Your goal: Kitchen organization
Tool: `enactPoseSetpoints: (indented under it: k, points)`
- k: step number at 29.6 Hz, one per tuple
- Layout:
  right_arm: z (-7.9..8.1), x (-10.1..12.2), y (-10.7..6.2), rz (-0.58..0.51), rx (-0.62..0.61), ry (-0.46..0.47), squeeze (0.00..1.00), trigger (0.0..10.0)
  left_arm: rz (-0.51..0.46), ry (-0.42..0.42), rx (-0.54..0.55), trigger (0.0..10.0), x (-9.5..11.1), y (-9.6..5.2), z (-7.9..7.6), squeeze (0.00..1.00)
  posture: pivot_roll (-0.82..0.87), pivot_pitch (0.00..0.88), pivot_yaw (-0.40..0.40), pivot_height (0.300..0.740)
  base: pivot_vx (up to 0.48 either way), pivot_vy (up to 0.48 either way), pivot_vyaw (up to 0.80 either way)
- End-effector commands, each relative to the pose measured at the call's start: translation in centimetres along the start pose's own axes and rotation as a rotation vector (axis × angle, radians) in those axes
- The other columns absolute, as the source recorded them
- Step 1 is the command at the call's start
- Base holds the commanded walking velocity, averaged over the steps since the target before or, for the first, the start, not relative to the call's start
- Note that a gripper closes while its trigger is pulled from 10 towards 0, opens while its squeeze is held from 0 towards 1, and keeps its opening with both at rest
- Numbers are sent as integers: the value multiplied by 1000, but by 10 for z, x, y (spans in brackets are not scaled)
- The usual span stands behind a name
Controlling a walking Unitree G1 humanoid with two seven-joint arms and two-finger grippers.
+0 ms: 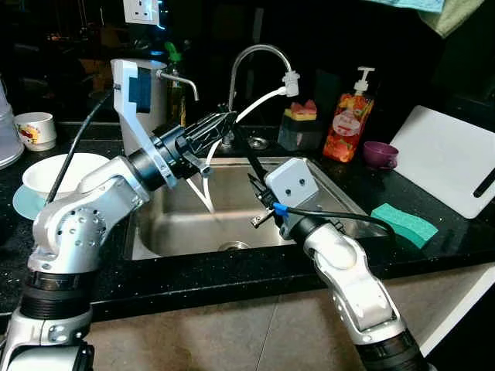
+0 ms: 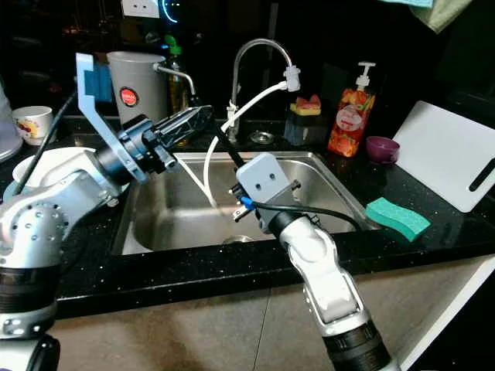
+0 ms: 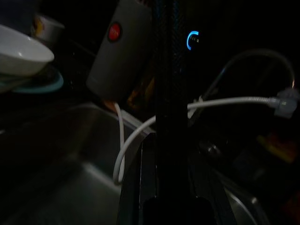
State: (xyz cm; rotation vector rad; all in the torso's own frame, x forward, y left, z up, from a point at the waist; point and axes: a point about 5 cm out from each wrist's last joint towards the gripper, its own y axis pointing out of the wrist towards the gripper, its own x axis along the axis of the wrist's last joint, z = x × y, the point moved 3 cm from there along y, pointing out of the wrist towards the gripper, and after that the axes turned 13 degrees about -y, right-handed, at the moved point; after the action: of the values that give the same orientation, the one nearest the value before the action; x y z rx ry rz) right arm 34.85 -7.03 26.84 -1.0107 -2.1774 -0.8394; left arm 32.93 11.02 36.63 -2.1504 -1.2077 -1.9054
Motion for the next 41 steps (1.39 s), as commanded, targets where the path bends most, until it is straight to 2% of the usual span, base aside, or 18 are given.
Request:
enactPoseSetpoints:
  k: [1, 2, 5, 6, 7, 8, 15, 17, 18, 19, 20, 24, 28, 29, 33, 37, 40, 41]
  points:
    - [-14, 2, -1, -17, -62, 8, 0, 0, 40, -11, 104, 10000, -15, -5, 19, 55, 9, 45, -109, 740, 0, 0, 0]
    - [-13, 2, 0, -17, -58, 8, 0, 0, 44, -4, 114, 10000, -16, -6, 21, 1000, 9, 45, -109, 740, 0, 0, 0]
    - [-13, 2, 2, -16, -53, 12, 0, 0, 44, 4, 143, 10000, -18, -7, 25, 1000, 12, 48, -114, 740, 0, 0, 0]
    - [-12, 1, 3, -13, -53, 16, 0, 0, 38, 11, 162, 10000, -17, -9, 27, 663, 12, 48, -114, 740, 0, 0, 0]
    - [-12, 1, 4, -10, -53, 18, 0, 0, 33, 15, 175, 10000, -16, -10, 28, 663, 12, 48, -114, 740, 0, 0, 0]
    - [-12, -2, 5, 0, -55, 23, 0, 0, 22, 12, 182, 10000, -15, -12, 30, 0, 12, 48, -114, 740, 0, 0, 0]
    - [-16, -22, 17, 74, -69, 56, 0, 0, 5, -2, 221, 10000, -17, -25, 35, 0, 24, 61, -117, 740, 0, 0, 0]
    - [-13, -36, 30, 118, -44, 56, 0, 0, 0, -3, 256, 10000, -18, -32, 39, 0, 44, 70, -127, 740, 0, 0, 0]
    - [-13, -36, 30, 118, -44, 56, 0, 0, 0, -3, 256, 10000, -18, -32, 39, 0, 44, 70, -127, 740, 0, 0, 0]
    - [-10, -39, 34, 128, -31, 56, 0, 2157, -4, -4, 263, 10000, -18, -33, 39, 0, 44, 70, -127, 740, 0, 0, 0]
    - [-8, -43, 39, 138, -20, 44, 0, 10000, -7, -5, 269, 10000, -18, -34, 40, 0, 44, 70, -127, 740, 0, 0, 0]
    - [-4, -48, 48, 152, -16, 47, 0, 10000, -13, -5, 279, 10000, -19, -37, 39, 0, 61, 74, -132, 740, 0, 0, 0]
    - [0, -64, 55, 227, -21, 90, 0, 10000, -14, -14, 288, 10000, -23, -38, 38, 0, 69, 74, -133, 740, 0, 0, 0]
    - [5, -73, 55, 268, -17, 119, 1000, 10000, -14, -17, 291, 10000, -25, -38, 38, 0, 71, 73, -134, 740, 0, 0, 0]
    - [12, -83, 51, 303, 2, 120, 1000, 10000, -16, -22, 296, 10000, -26, -38, 37, 0, 75, 71, -135, 740, 0, 0, 0]
    - [15, -84, 50, 276, 1, 146, 1000, 10000, -17, -27, 302, 10000, -28, -39, 36, 0, 76, 73, -135, 740, 0, 0, 0]
    - [-1, -69, 54, 181, -67, 176, 1000, 10000, -16, -31, 320, 10000, -31, -40, 37, 0, 68, 72, -131, 740, 0, 0, 0]
    - [-1, -69, 54, 181, -67, 176, 1000, 10000, -16, -31, 320, 10000, -31, -40, 37, 0, 68, 72, -131, 740, 0, 0, 0]
